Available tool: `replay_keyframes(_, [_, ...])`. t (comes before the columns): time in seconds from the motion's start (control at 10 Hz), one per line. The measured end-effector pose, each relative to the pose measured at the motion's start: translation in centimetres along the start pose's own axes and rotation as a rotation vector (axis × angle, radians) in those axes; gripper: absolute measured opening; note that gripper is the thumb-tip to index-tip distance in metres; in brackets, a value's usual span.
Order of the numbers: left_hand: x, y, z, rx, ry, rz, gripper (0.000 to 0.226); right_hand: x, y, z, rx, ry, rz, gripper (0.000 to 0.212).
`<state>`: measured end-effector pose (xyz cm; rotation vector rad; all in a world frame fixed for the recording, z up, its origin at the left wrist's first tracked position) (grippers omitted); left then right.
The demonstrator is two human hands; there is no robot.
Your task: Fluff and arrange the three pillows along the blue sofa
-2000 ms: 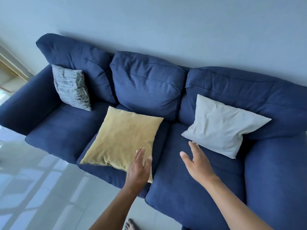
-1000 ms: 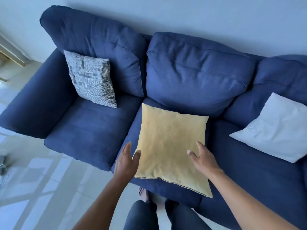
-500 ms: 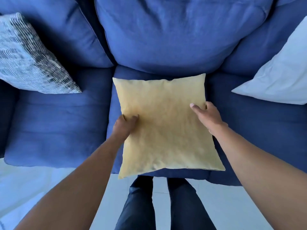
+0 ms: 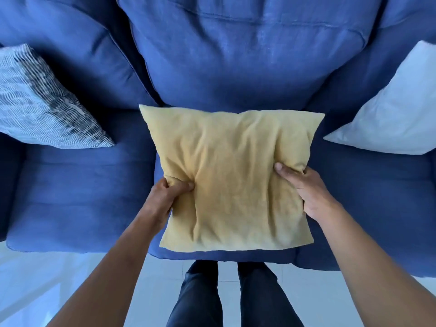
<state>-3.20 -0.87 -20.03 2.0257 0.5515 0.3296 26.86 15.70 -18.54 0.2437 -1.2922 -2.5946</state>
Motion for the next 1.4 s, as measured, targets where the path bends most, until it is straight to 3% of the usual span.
replay_keyframes(0.1, [-0.3, 1.5, -3.2, 0.151, -0.003, 0.022, 0.055, -0.2, 2.1, 2.5, -0.123, -0.059, 0.007, 0.066])
replay_keyframes(0.2, [-0.4, 1.9, -6.6, 0.283, -0.023, 0.039, 0.062, 0.0, 3.0, 5.0, -0.245, -0.071, -0.004, 0.088])
replay_keyframes(0.3, [-0.4, 1.1, -10.7, 0.421, -0.093, 0.016, 0.059, 0.1, 2.6, 7.6, -0.375, -0.064, -0.021, 0.088])
replay_keyframes(0.5, [-0.1, -0.8, -13.0, 0.521, -0.112, -0.024, 0.053, 0.0, 0.9, 8.3, -0.463, -0.074, -0.032, 0.070])
replay_keyframes(0.6, [-0.1, -2.6, -11.8, 0.487, -0.127, -0.088, 0.054, 0.1, -1.3, 6.7, -0.417, -0.036, -0.059, 0.063])
replay_keyframes(0.8, [1.3, -5.3, -8.0, 0.308, -0.279, -0.164, 0.062, 0.8, -5.1, 2.1, -0.238, 0.096, -0.077, 0.066])
replay_keyframes(1.0, [1.3, -5.4, -8.8, 0.332, -0.287, -0.202, 0.058, 1.0, -5.4, 3.3, -0.269, 0.090, -0.118, 0.068])
replay_keyframes(1.2, [0.9, -3.3, -8.5, 0.382, -0.328, -0.219, 0.054, 0.4, -3.6, 3.2, -0.274, 0.154, -0.191, 0.047])
replay_keyframes(1.3, [0.6, -0.2, -7.5, 0.422, -0.341, -0.204, 0.034, 0.6, -0.3, 3.2, -0.305, 0.111, -0.201, 0.039])
replay_keyframes(1.4, [-0.2, 1.5, -5.4, 0.378, -0.369, -0.218, 0.043, 0.9, 2.5, 2.5, -0.283, 0.065, -0.205, 0.052])
Point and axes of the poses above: each hand's wrist, its own y-axis away from the middle knuckle, its own x-axis out of the palm, z = x × y, the point moved 5 cm from there along -y, towards the middle knuckle, and after that the axes turned 1 degree about z, right-handed, at the moved point
